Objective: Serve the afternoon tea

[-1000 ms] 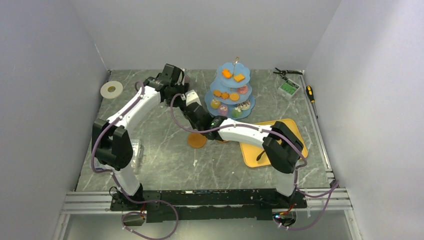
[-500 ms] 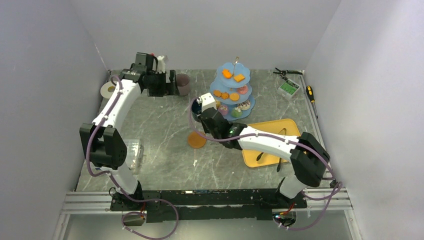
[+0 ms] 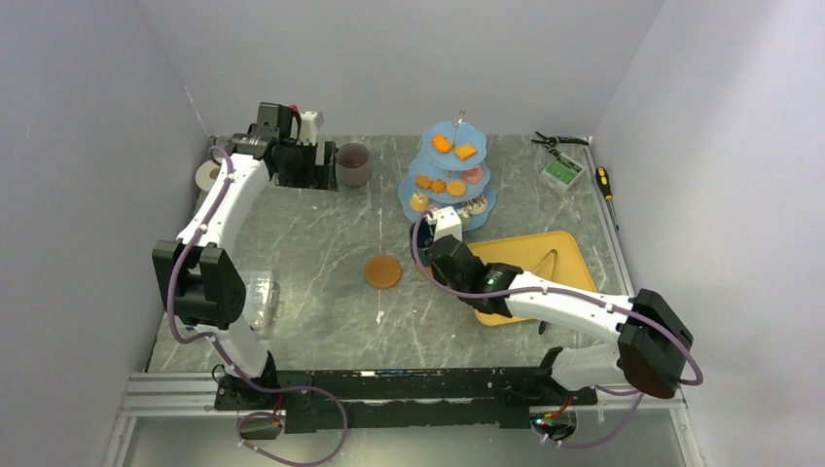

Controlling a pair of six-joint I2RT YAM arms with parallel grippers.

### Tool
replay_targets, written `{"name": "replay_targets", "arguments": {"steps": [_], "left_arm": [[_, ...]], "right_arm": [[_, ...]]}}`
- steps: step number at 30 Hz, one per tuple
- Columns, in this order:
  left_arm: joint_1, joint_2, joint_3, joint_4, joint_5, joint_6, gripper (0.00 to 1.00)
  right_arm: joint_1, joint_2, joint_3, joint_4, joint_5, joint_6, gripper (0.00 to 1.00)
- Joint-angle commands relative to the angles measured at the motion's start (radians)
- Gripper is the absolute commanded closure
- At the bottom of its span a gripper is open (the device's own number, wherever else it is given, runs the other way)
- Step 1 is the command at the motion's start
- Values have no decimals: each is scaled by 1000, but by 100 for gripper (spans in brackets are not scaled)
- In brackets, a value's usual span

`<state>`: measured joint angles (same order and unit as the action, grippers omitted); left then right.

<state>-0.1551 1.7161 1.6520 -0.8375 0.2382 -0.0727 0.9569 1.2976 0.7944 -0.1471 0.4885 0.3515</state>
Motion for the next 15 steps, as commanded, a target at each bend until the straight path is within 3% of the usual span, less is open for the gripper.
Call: {"name": "replay_targets", "arguments": {"steps": [1, 15], "left_arm": [[13, 9, 36, -34, 9, 26, 7], [20, 39, 66, -73, 25, 34, 7]], "right_arm": [[-26, -61, -34, 55, 18, 55, 100], [-54, 41, -69, 136, -23, 63, 100]]}}
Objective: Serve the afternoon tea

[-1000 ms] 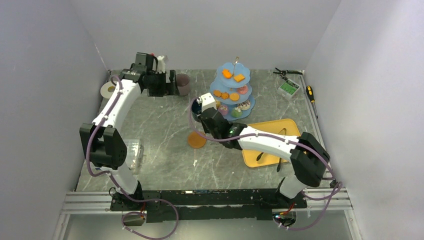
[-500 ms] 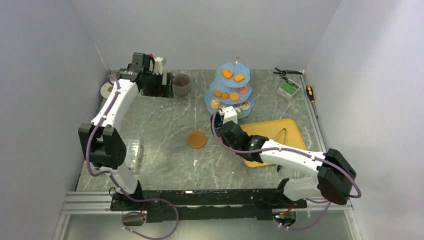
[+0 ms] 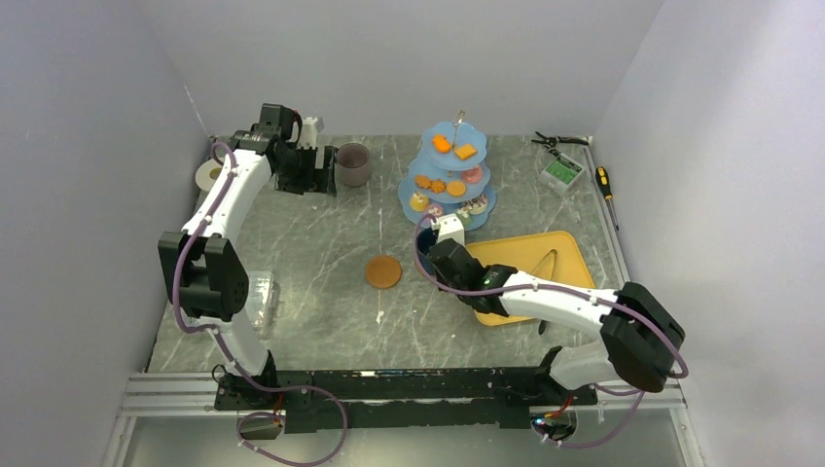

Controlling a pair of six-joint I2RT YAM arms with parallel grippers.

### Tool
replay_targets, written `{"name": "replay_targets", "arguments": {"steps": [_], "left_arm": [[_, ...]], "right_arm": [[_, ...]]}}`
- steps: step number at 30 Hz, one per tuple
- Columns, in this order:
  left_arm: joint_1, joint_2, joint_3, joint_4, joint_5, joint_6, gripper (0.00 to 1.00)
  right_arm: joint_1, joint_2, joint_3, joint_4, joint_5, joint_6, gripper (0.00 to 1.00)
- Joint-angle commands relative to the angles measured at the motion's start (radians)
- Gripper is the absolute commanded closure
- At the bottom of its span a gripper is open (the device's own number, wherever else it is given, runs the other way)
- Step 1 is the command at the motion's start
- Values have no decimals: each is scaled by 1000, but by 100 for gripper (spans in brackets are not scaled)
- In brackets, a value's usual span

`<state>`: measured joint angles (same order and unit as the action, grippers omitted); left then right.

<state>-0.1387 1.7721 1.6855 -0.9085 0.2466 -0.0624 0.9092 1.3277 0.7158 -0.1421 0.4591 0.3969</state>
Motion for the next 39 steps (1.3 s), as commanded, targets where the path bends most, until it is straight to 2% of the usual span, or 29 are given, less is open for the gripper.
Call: {"name": "replay_targets", "arguments": {"steps": [1, 25, 30, 32, 36, 39], "left_arm": [[4, -15, 35, -5, 13, 23, 7], [4, -22, 43, -9, 27, 35, 7], [4, -12, 69, -4, 23, 47, 7], [4, 2, 93, -3, 25, 50, 7], [4, 71, 199, -5, 33, 121, 7], [3, 175, 336, -21, 47, 187, 7]], "right_arm": [[-6, 17, 9, 137, 5, 18, 100], [-7, 84, -72, 212, 66, -8, 100], [-4, 69, -85, 216, 55, -7, 85], [-1, 63, -84, 212, 53, -5, 75], [6, 29, -78, 197, 55, 2, 48], [11, -22, -71, 178, 58, 17, 37]]}}
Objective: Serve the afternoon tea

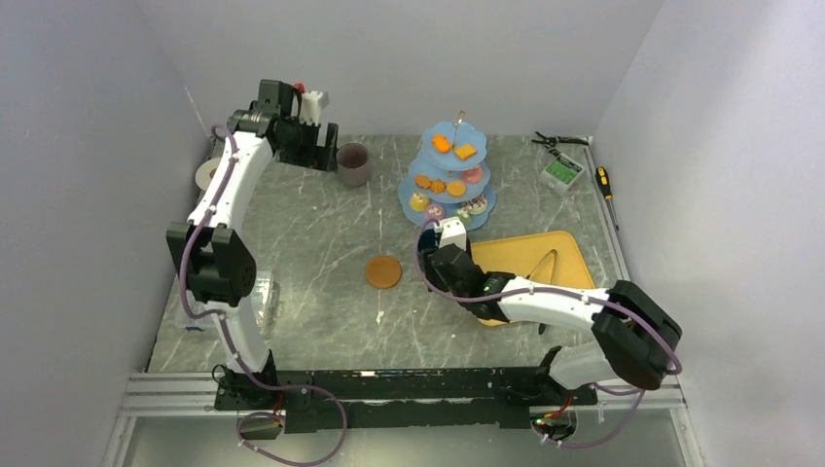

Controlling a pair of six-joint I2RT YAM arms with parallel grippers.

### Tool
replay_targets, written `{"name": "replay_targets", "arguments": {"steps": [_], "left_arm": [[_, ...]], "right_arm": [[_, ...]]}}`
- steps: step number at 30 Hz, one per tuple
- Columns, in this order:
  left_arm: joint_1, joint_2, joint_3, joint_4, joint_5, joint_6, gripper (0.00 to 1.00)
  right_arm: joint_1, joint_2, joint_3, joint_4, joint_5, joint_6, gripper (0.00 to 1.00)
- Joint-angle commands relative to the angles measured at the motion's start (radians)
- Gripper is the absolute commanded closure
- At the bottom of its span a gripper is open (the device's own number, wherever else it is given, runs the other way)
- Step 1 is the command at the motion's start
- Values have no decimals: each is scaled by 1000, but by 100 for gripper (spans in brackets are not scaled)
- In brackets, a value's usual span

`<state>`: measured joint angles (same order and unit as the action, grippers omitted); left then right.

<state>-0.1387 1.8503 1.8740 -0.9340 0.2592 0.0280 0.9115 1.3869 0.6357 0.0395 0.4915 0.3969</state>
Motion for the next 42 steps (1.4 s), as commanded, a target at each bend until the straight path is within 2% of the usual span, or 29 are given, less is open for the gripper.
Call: {"name": "replay_targets", "arguments": {"steps": [1, 7, 12, 17, 20, 24, 26, 31, 38, 42], "left_arm": [[4, 137, 198, -1, 39, 120, 7], [2, 385, 485, -45, 86, 321, 7], [1, 486, 501, 89, 85, 463, 7], [-16, 566, 619, 142, 41, 398, 6], [-35, 543, 563, 236, 42, 399, 6], [-45, 498, 460, 335, 154, 484, 6], [-46, 519, 486, 295, 230, 559, 6], [-44, 622, 625, 247, 237, 604, 6], [-39, 644, 605, 304, 257, 607, 6], [-33, 672, 625, 306, 264, 620, 12]], "right_arm": [[11, -101, 12, -10, 29, 22, 35], [34, -213, 15, -46, 41, 79, 27], [76, -266, 27, -88, 47, 120, 26], [108, -268, 60, -139, 78, 131, 27], [114, -267, 64, -142, 68, 143, 28], [120, -268, 66, -157, 61, 161, 30], [123, -273, 68, -171, 65, 170, 30], [126, -306, 57, -205, 85, 189, 31], [126, -330, 56, -239, 94, 210, 32], [126, -336, 56, -253, 100, 218, 33]]}}
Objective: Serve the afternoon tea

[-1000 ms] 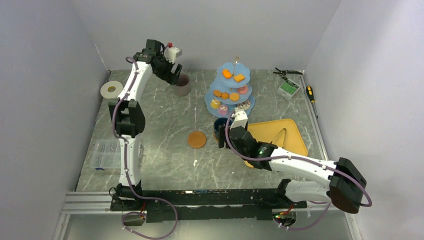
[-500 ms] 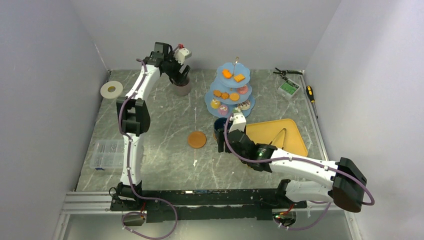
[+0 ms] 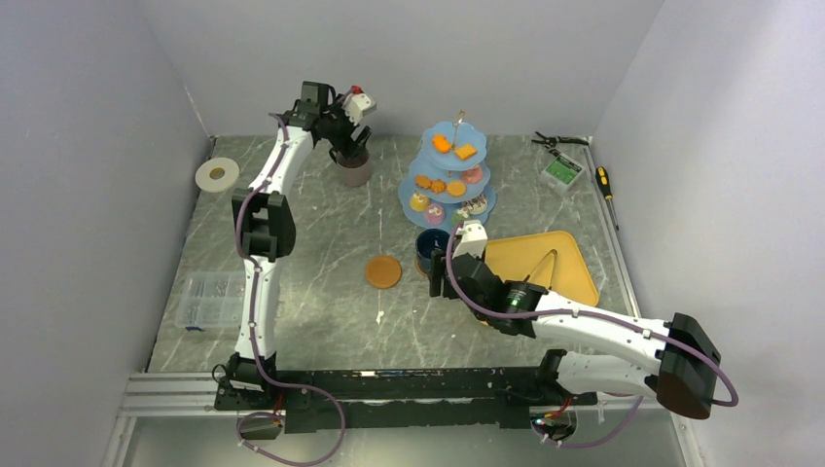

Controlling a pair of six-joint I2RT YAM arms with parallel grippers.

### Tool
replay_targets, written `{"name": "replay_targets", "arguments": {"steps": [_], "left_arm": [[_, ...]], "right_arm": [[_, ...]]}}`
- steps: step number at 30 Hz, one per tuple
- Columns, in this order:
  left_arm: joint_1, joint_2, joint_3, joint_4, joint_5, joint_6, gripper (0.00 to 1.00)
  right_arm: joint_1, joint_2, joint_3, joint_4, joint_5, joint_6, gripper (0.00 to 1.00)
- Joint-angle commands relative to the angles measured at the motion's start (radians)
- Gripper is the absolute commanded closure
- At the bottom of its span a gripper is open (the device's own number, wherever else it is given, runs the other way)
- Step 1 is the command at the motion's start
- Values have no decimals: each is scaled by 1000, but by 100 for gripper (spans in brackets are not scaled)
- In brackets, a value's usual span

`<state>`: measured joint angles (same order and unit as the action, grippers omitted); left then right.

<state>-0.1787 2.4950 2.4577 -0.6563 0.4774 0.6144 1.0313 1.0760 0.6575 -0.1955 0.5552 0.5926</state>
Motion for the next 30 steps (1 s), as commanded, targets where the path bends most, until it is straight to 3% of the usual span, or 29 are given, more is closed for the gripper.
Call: {"name": "replay_targets", "arguments": {"steps": [1, 6, 15, 21, 26, 30], "left_arm": [[10, 32, 50, 23, 54, 37, 14], [22, 23, 26, 7, 83, 72, 23], [25, 17, -38, 21, 31, 47, 59], [12, -32, -142, 101, -91, -10, 73], [3, -54, -136, 53, -199, -83, 82], [-6, -109, -175, 8, -299, -216, 97]], "right_arm": [[7, -26, 33, -21, 39, 25, 33], [6, -29, 29, -32, 46, 32, 33], [6, -20, 38, -28, 50, 29, 35], [6, -30, 33, -18, 43, 32, 39], [6, -37, 31, -14, 41, 27, 41], [7, -45, 26, -5, 35, 26, 43]]}}
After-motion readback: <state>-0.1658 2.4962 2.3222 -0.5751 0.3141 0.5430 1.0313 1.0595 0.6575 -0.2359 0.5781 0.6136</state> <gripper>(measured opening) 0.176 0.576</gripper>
